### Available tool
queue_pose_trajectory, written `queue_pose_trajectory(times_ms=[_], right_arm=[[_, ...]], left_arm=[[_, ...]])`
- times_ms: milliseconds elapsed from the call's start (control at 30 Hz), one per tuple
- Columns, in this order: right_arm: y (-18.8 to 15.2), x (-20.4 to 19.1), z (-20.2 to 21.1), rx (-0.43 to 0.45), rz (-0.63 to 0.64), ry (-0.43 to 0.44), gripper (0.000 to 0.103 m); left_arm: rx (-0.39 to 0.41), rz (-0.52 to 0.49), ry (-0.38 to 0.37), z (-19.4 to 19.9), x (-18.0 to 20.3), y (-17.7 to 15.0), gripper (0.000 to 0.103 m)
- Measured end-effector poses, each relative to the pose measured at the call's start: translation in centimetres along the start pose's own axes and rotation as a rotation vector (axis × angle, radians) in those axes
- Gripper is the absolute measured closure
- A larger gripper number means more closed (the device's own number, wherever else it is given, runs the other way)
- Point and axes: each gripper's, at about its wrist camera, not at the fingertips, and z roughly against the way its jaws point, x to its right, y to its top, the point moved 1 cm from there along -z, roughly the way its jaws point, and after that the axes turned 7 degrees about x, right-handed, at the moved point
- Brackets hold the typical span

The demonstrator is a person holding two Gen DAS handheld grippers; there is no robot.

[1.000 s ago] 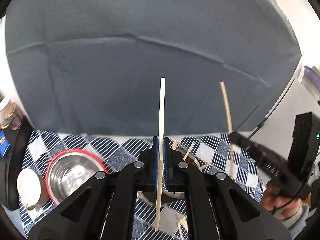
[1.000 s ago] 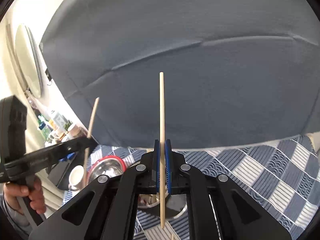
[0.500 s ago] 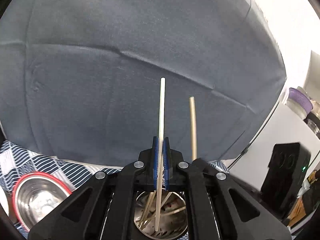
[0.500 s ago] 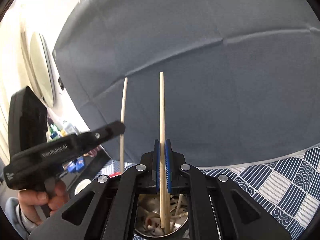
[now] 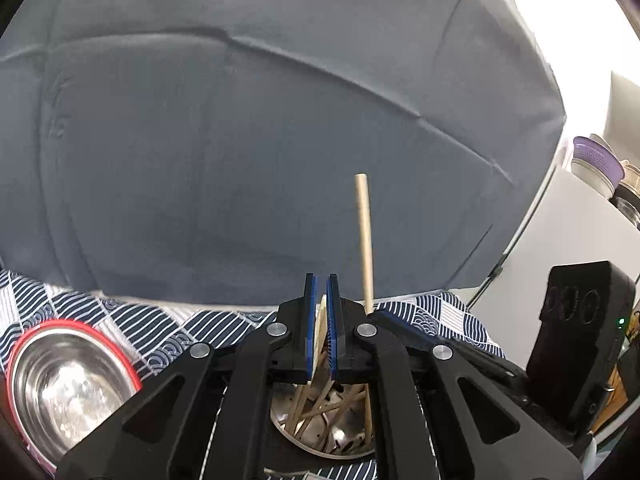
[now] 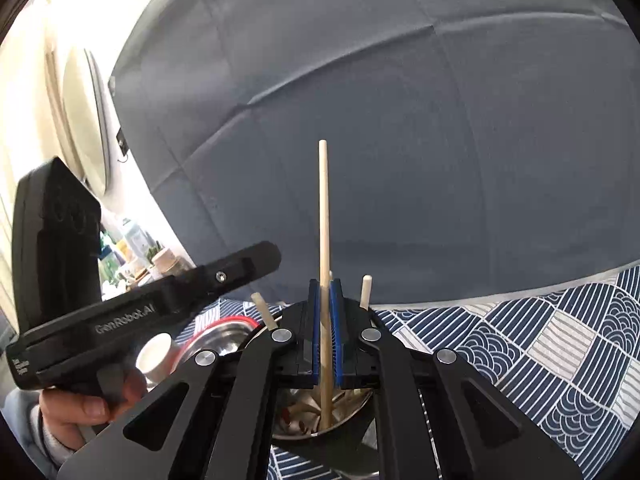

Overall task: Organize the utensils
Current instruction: 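Lower both sticks into the holder and open both tools, then move both open tools back down to the remaining sticks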

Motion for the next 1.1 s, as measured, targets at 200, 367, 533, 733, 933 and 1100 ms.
queue_pose_trajectory(times_ms=[200,367,533,733,933,1100], right_arm=[[0.2,-0.3,1.1,0.013,0.014,-0.021,0.094],[1.2,-0.3,2.5,0.035,0.034,-0.065,0.094],[1.9,-0.4,3.8,0.036,0.065,-0.105,0.086],[2.0,-0.8,5.2,0.012,0.092,-0.125,0.056],[1.1,-1.6,6.5,-0.031,0.159,-0.169,0.021],[0.0,-1.6,7.5,-0.072,0.199,-0.206,0.017]], left_arm=[[0.007,0.021,0.042,1.3,-0.5,0.1,0.089],[0.032,0.049,0.072,2.7,-0.7,0.3,0.052],[0.039,0.045,0.110,4.0,-0.6,0.2,0.039],[0.021,0.052,0.155,5.4,-0.9,-0.3,0.024],[-0.015,0.041,0.193,6.6,-1.0,-1.8,0.007],[-0.082,0.037,0.213,7.1,-1.0,-3.6,0.006]])
